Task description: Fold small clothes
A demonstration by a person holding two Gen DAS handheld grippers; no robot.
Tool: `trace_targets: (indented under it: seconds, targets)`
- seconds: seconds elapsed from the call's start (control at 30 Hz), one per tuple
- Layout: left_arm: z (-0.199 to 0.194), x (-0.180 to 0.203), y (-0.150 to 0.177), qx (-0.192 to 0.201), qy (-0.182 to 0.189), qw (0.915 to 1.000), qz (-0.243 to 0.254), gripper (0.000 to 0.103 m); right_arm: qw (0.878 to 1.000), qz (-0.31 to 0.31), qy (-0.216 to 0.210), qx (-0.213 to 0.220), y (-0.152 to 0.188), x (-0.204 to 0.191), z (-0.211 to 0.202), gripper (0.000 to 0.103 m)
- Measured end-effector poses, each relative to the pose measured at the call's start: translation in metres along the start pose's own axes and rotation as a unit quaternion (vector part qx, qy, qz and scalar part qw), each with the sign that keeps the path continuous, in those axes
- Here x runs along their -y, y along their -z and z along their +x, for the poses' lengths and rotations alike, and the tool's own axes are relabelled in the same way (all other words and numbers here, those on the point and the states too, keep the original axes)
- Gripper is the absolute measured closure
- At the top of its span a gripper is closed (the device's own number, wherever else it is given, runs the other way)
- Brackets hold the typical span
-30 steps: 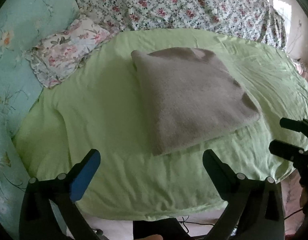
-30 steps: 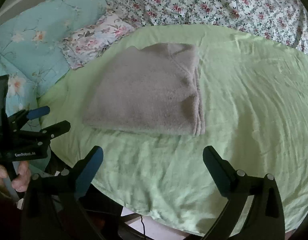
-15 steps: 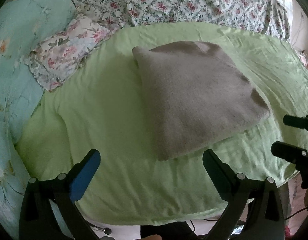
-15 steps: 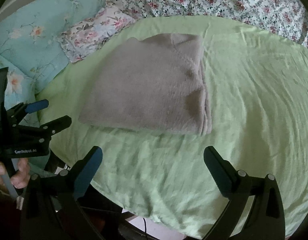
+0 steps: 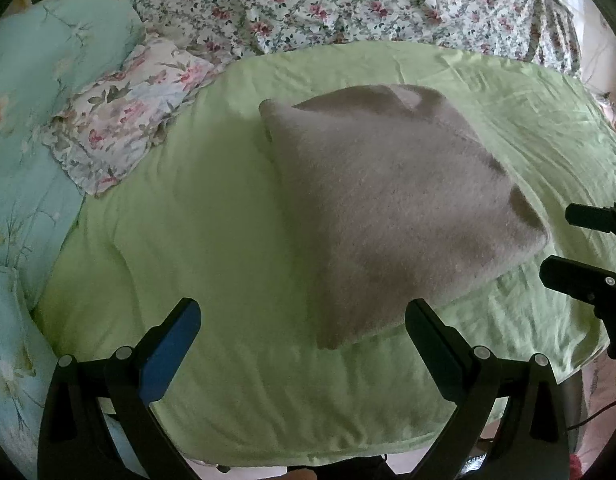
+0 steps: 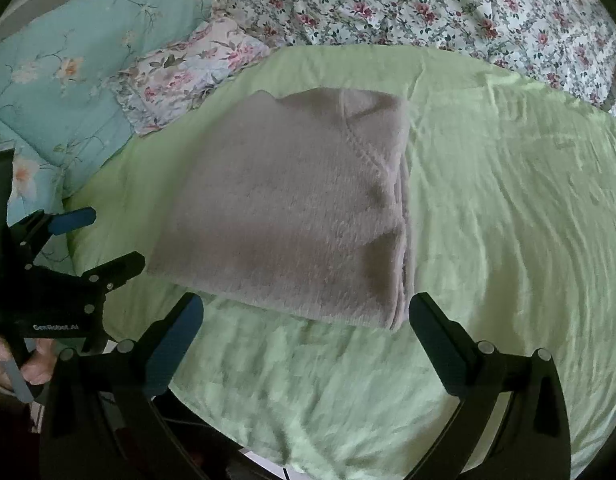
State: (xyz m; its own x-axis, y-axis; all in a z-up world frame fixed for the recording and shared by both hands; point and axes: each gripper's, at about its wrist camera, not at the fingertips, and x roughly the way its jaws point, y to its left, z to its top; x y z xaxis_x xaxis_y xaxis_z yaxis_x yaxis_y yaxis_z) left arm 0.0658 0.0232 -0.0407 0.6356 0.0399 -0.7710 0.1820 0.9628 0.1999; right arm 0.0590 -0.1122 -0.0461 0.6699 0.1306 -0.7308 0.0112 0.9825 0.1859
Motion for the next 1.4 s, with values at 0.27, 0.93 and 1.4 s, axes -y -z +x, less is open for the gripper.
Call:
trace_targets:
  seconds: [0.27,0.93,1.4]
  targets:
    - [0.002,-0.002,-0.004,-0.001,0.012,0.9999,-0.012,0.001,1.0,0.006,0.002,0.002,-0.004,0.004,0.003,0.001]
    - [0.011,-0.003,-0.017,0.0,0.017,0.9994,-0.032,0.001,1.0,0.005,0.001,-0.001,-0.027,0.011,0.017,0.001]
    - [0.013,0.004,-0.02,-0.002,0.013,0.9995,-0.029,0.001,1.0,0.013,0.003,-0.003,-0.028,0.017,0.02,0.001]
